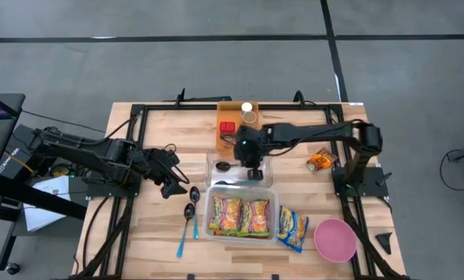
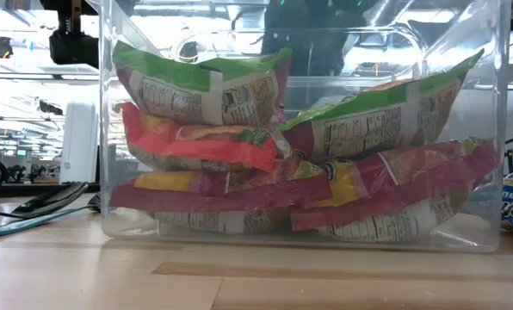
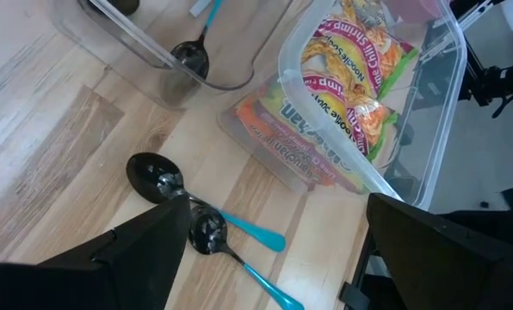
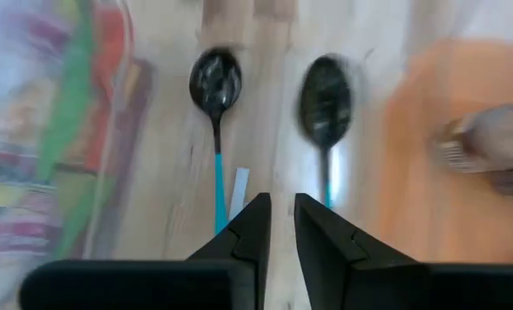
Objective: Pick & Place Food Item
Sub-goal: Adjust the white transparent bin on the table
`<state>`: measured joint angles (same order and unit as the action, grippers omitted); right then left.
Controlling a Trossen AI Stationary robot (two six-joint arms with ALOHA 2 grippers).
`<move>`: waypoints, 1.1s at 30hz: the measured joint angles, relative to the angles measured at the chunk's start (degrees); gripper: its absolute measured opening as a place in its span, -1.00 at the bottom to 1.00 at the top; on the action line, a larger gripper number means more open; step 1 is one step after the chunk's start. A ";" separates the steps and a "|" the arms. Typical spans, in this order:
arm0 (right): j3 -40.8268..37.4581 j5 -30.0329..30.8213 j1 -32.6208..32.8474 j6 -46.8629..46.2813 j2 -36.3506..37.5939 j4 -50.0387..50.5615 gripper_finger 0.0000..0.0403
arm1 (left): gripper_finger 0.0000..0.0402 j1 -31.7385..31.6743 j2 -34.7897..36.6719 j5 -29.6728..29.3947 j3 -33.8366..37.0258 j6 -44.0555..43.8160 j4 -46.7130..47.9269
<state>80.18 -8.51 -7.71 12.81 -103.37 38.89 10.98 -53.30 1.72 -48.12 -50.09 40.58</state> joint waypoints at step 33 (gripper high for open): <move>0.00 4.21 20.79 -28.90 5.52 8.36 -1.00 | 0.73 0.00 0.00 -2.21 0.00 -0.33 -1.91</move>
<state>80.18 -4.30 13.08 -16.08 -97.85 47.25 10.98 -53.30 -0.49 -48.12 -50.41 38.67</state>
